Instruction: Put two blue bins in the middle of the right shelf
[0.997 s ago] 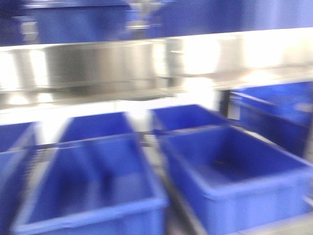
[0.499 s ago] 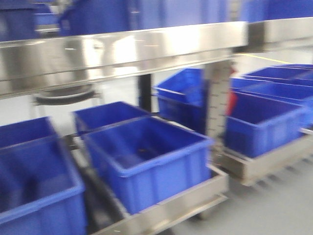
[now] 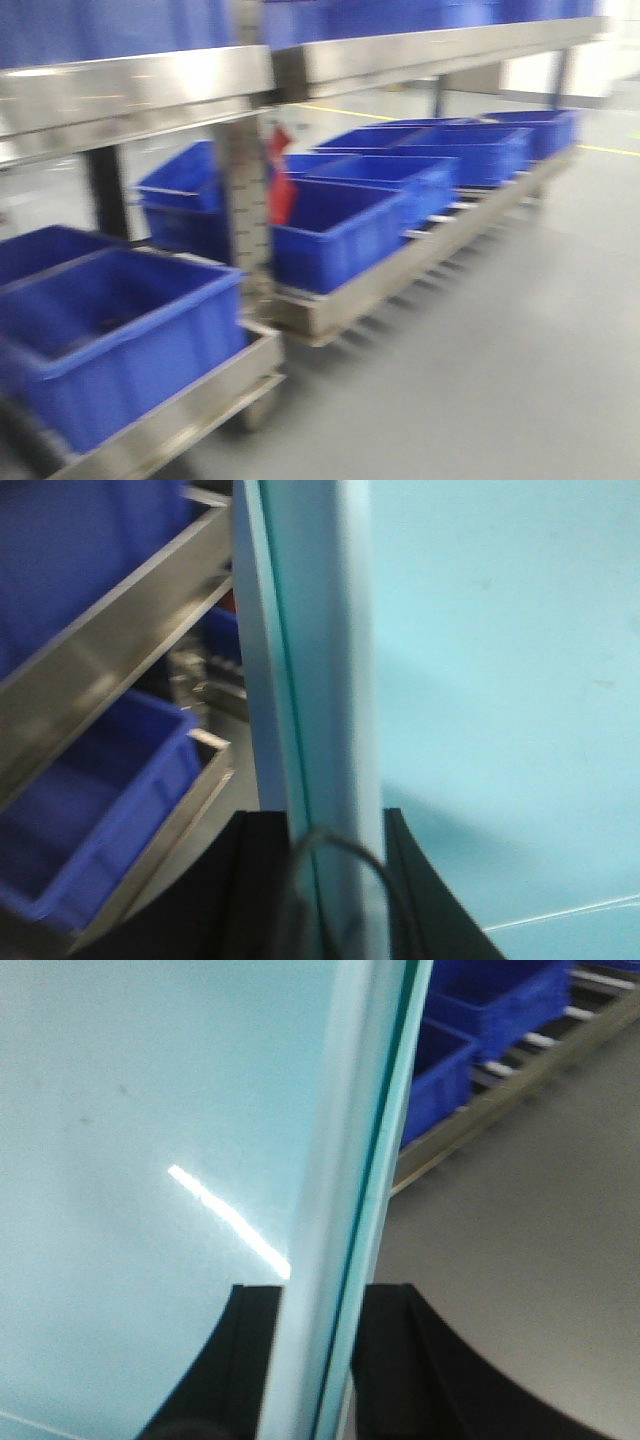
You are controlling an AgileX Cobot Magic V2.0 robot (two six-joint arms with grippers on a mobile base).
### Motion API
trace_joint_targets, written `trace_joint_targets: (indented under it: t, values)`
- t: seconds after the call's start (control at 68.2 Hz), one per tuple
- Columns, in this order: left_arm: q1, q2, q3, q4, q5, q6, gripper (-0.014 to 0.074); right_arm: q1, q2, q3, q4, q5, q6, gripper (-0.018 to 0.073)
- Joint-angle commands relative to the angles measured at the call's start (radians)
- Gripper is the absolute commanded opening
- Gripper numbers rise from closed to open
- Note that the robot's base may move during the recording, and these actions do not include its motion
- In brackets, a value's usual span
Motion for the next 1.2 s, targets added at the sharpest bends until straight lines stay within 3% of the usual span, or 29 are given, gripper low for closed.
trace_joint_targets:
  t: [0.0, 1.188]
  values:
    - [0.002, -0.024, -0.017, -0.029, -0.100, 0.007, -0.0111, -0.005, -0.006, -0.015, -0.020, -0.062, -0.002, -0.0155]
    - [0.002, -0.024, -0.017, -0.029, -0.100, 0.007, -0.0111, -0.005, -0.006, -0.015, -0.020, -0.062, -0.002, -0.0155]
